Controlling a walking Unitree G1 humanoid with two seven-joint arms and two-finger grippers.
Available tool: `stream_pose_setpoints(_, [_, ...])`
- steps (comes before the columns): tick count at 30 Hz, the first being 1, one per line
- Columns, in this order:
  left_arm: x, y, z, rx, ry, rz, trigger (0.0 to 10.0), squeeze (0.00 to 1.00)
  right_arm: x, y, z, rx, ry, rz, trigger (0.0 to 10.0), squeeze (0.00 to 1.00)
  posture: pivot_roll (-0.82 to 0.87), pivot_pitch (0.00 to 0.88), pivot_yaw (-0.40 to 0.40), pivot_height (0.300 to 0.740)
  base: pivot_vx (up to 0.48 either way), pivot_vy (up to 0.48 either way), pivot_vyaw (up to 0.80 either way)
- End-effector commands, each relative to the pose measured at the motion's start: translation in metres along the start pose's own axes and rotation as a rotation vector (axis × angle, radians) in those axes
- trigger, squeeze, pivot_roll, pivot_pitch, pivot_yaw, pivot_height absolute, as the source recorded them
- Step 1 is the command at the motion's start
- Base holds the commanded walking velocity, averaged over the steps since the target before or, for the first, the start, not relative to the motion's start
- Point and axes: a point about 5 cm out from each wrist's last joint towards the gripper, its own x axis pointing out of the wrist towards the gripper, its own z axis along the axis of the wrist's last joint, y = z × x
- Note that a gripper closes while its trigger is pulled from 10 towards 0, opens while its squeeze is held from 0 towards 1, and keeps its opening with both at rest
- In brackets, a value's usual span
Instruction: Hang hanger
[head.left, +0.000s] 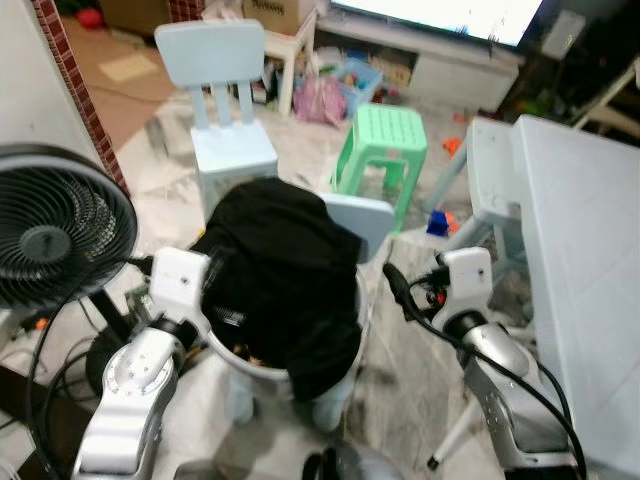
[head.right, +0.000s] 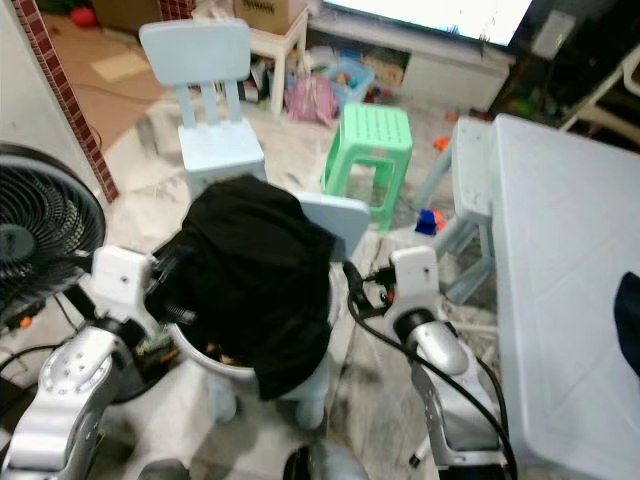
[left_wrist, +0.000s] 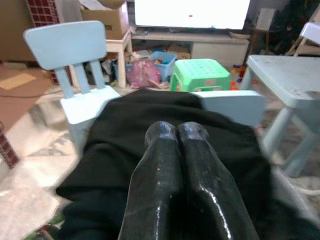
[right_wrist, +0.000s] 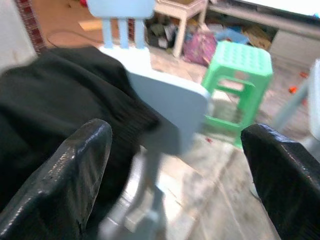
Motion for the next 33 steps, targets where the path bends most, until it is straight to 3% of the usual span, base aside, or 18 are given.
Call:
stream_pose_setpoints(1, [0.0,-0.001,0.002,0.008,-0.005,-0.004,10.0,0.0,-0.001,-0.003,0.001,0.002,0.002,-0.008,10.0,0.0,0.04,0.101,-0.098,0.74,0.0,0.0,0.0])
stream_pose_setpoints(23, [0.002,0.014,-0.001,0.028,0.02,0.052,10.0,0.0,-0.001,-0.004,-0.001,-0.001,0.01,-0.006,10.0,0.0,0.05,0.091,-0.101,0.74,0.0,0.0,0.0])
stream_pose_setpoints(26, [-0.001,0.019,-0.018,0.049,0.136,0.041,10.0,0.0,-0.004,-0.005,-0.001,-0.002,0.018,-0.004,10.0,0.0,0.04,0.097,-0.103,0.74,0.0,0.0,0.0])
stream_pose_setpoints(30, [-0.006,0.024,-0.031,0.071,0.216,0.012,10.0,0.0,-0.011,-0.01,-0.002,-0.011,0.035,-0.01,10.0,0.0,0.03,0.116,-0.109,0.74,0.0,0.0,0.0])
stream_pose_setpoints(33, [-0.019,0.03,-0.054,0.116,0.342,-0.054,10.0,0.0,-0.025,-0.017,-0.004,-0.031,0.067,-0.015,10.0,0.0,0.0,0.153,-0.12,0.74,0.0,0.0,0.0])
